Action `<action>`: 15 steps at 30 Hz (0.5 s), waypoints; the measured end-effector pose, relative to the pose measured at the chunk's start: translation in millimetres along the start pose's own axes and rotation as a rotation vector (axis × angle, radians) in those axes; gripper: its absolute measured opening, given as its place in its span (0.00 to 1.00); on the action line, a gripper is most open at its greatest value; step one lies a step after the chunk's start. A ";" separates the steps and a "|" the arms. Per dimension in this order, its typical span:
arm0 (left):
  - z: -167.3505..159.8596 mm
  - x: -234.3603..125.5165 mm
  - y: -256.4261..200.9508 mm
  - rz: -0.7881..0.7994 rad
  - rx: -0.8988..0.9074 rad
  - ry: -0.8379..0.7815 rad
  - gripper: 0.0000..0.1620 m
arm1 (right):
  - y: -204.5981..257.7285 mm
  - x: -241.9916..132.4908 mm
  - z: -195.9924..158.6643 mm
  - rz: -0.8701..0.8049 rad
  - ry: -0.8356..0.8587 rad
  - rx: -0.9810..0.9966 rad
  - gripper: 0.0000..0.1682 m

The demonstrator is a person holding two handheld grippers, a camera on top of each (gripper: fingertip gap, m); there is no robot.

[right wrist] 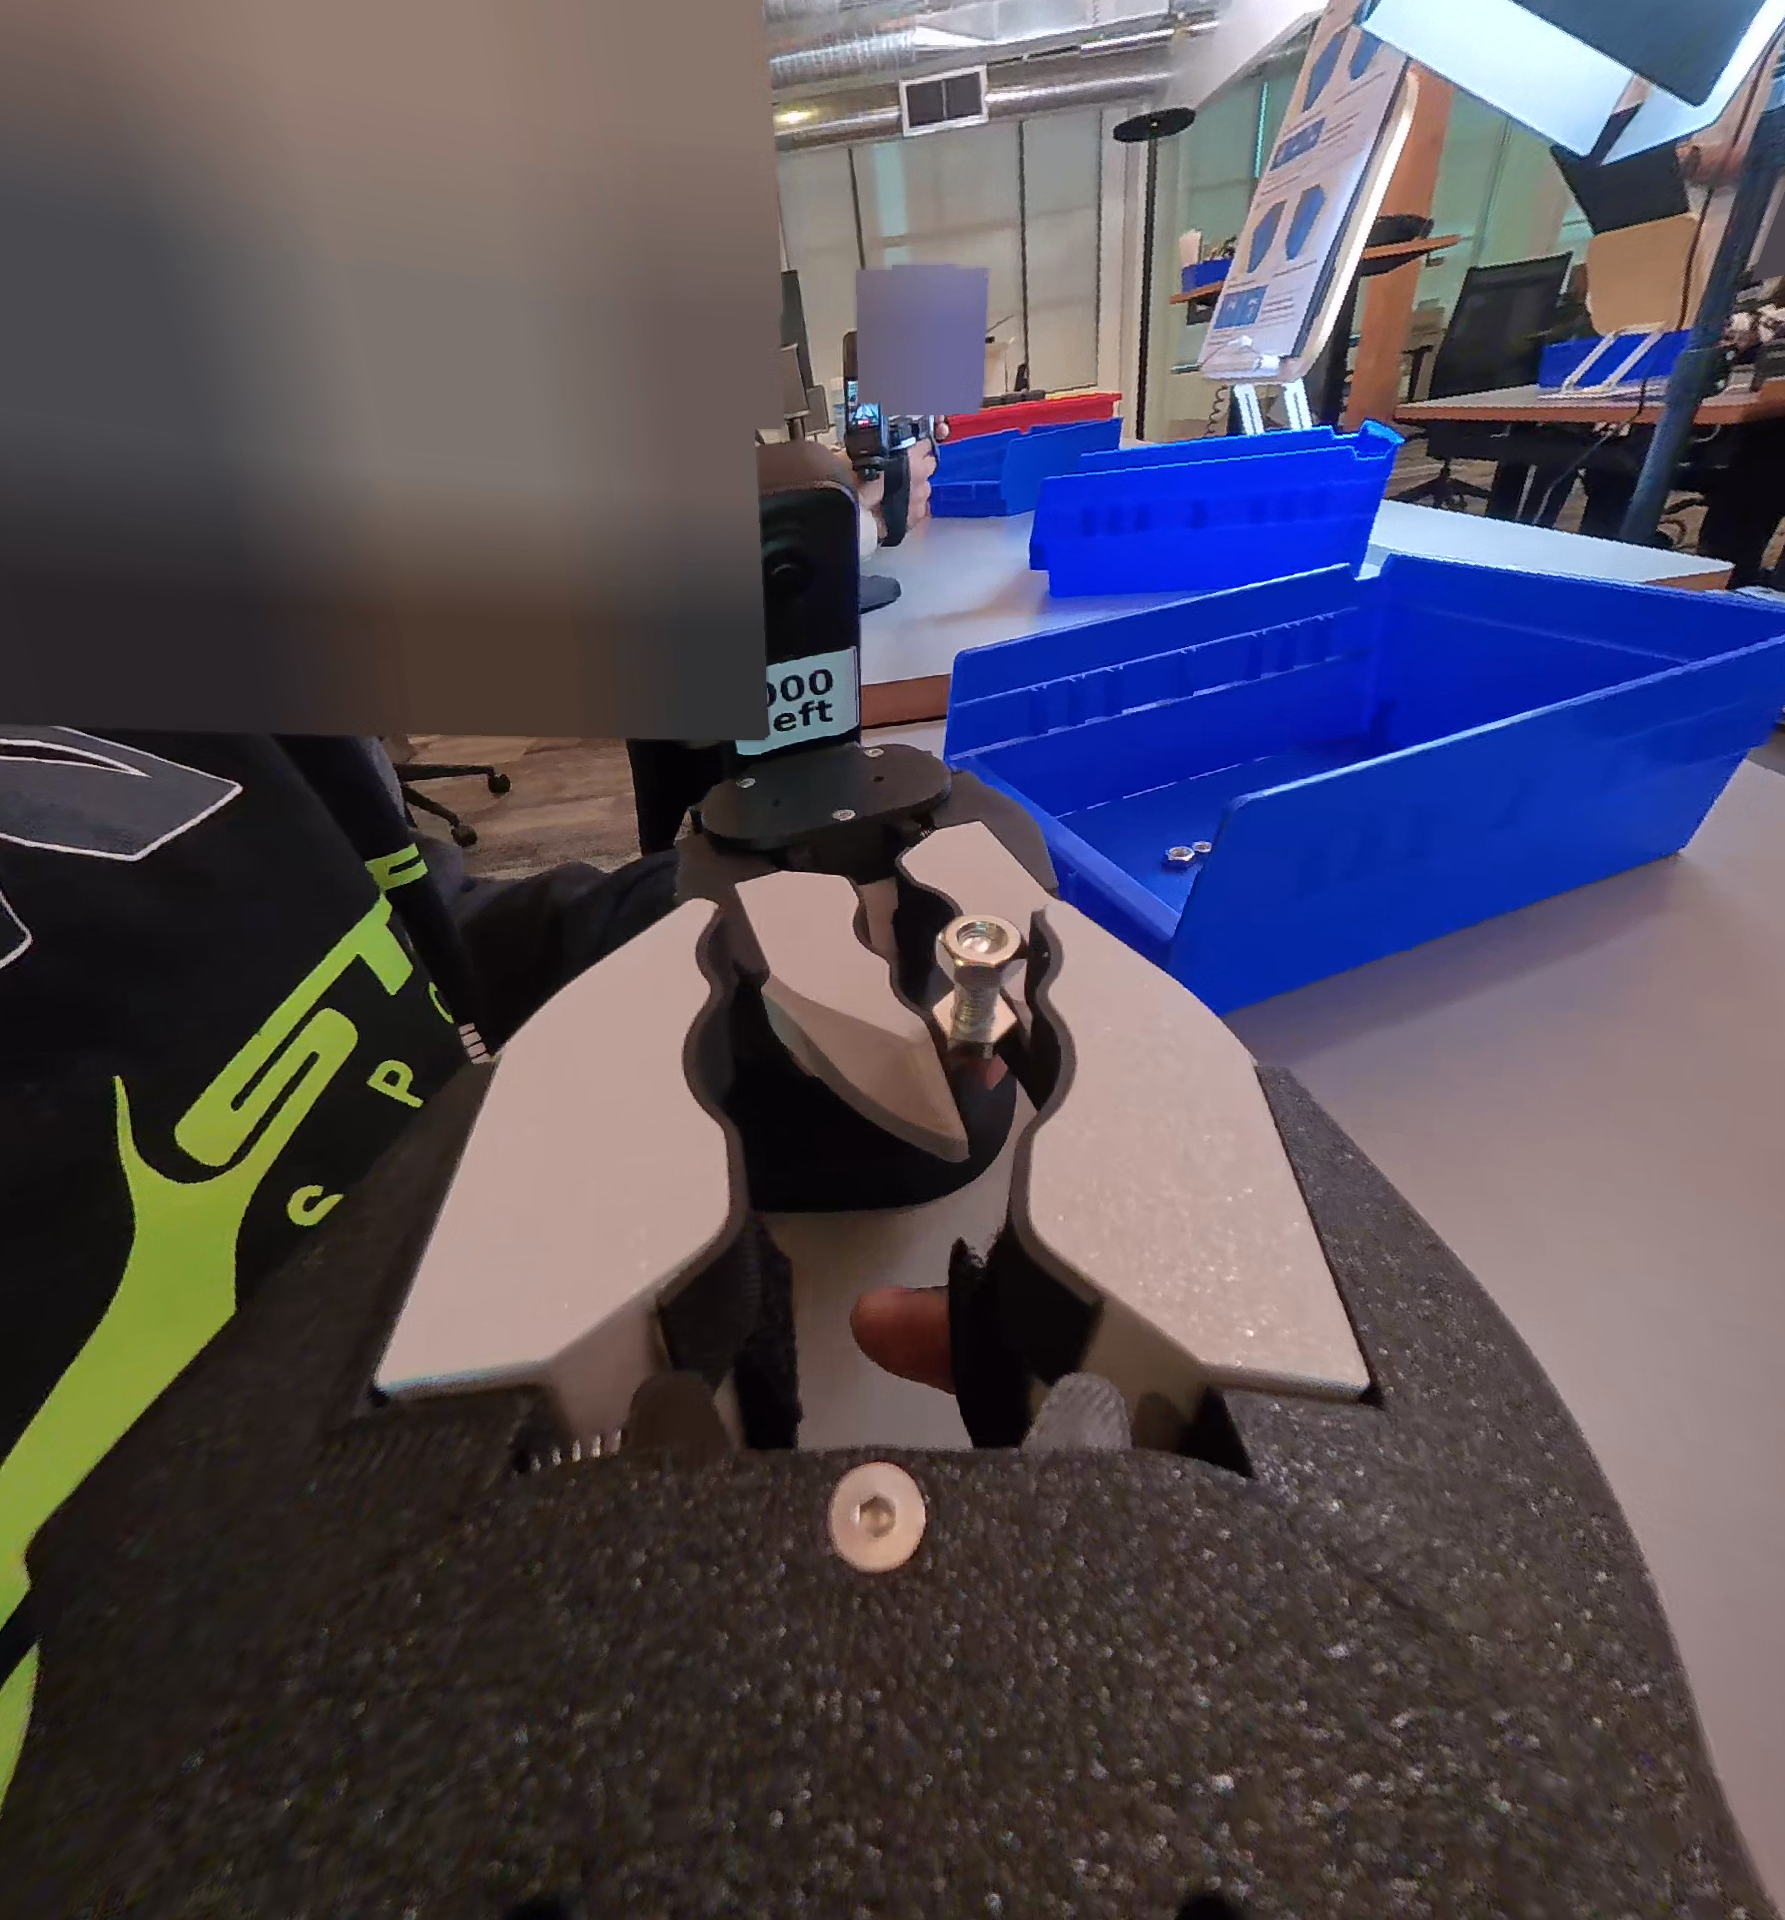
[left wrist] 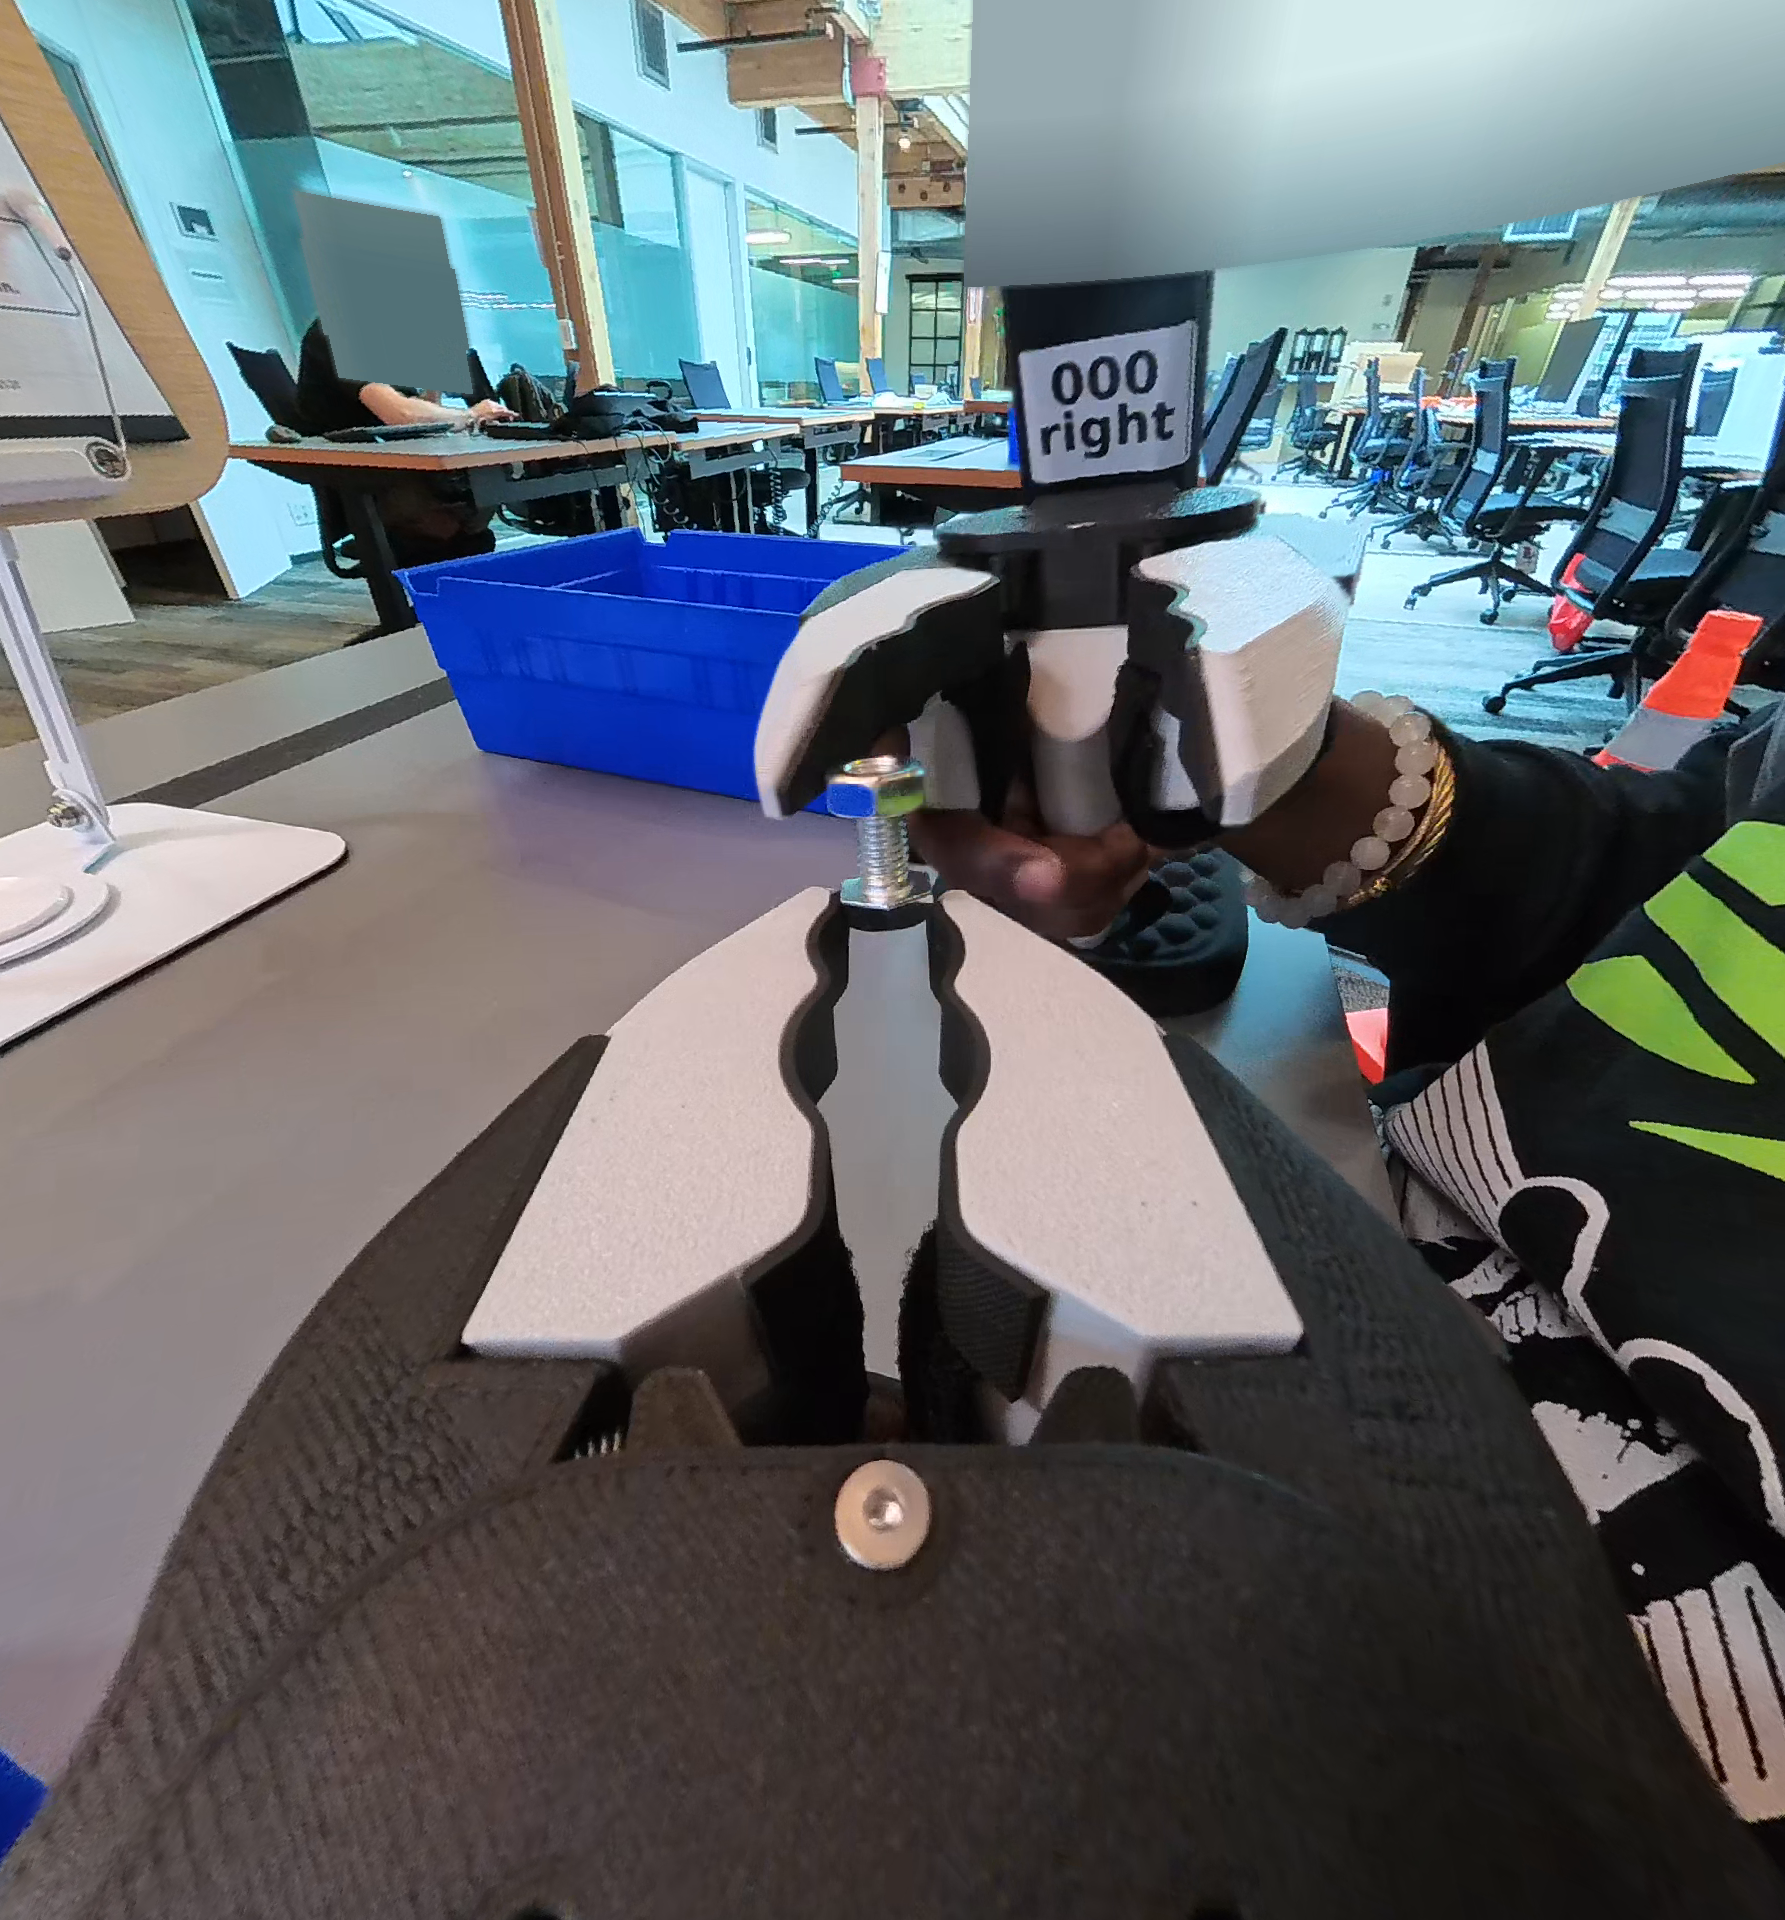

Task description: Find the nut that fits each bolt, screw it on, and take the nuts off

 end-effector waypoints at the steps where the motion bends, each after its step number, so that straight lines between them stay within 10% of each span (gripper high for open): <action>1: 0.1 -0.1 0.3 0.003 -0.002 -0.001 0.09 | 0.5 -1.9 0.1 -0.005 0.003 0.000 0.32; 7: 0.2 -0.1 1.8 0.012 -0.015 -0.001 0.09 | 8.3 -20.7 -1.0 0.010 -0.026 0.026 0.18; 15: 0.0 0.2 -0.1 -0.002 -0.001 0.001 0.09 | -0.2 -9.8 -2.2 -0.035 -0.030 -0.004 0.31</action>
Point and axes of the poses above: each gripper's, where its closed fingertips meet, x out along the fingers, z out of its top, y = z × x across the jaws, the point moved 8 cm from there along -x, back along the fingers, and after that the axes turned 9 degrees about z, right-handed, at the moved point
